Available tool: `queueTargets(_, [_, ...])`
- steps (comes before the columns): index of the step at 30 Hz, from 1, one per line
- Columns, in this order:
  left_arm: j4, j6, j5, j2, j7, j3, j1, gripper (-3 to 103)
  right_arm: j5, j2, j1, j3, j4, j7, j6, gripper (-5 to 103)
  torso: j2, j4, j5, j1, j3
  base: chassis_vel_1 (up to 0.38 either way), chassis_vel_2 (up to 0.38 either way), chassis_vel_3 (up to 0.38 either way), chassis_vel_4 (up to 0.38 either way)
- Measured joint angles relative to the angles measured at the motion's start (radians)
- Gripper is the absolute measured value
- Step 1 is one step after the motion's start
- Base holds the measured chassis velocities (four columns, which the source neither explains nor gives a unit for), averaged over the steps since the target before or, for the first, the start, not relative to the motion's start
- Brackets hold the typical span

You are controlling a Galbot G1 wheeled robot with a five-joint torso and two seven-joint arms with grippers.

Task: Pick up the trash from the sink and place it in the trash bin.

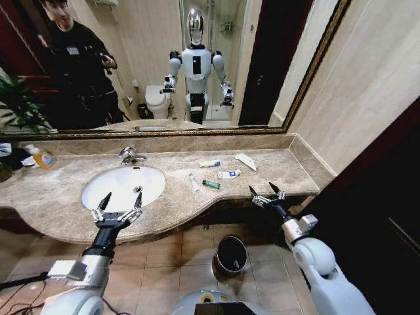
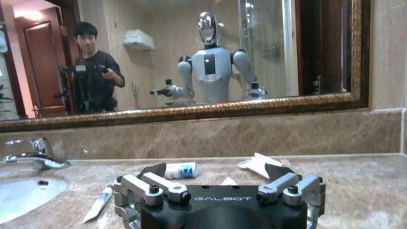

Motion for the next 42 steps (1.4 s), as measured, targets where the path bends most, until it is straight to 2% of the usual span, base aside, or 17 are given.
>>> queueTargets(17, [0.0, 0.0, 0.0, 0.0, 0.0, 0.0, 0.0, 100, -0.03, 0.001, -0.092, 0.037, 0.077, 0.01, 0.005, 100, 0.0, 0.0, -0.0001, 0.0, 0.0, 0.0, 0.0, 0.0, 0.0])
queueTargets(29, [0.0, 0.0, 0.0, 0.0, 0.0, 0.0, 0.0, 100, -0.04, -0.01, -0.038, -0.001, 0.069, 0.023, -0.029, 100, 0.0, 0.0, 0.0, 0.0, 0.0, 0.0, 0.0, 0.0, 0.0])
queueTargets(34, [0.0, 0.0, 0.0, 0.0, 0.0, 0.0, 0.0, 100, -0.019, -0.045, 0.02, -0.019, 0.027, -0.007, -0.056, 100, 0.0, 0.0001, 0.0, 0.0, 0.0, 0.0, 0.0, 0.0, 0.0])
queueTargets(42, [0.0, 0.0, 0.0, 0.0, 0.0, 0.0, 0.0, 100, -0.02, -0.055, 0.061, -0.035, -0.022, -0.008, -0.06, 100, 0.0, 0.0001, 0.0, 0.0, 0.0, 0.0, 0.0, 0.0, 0.0])
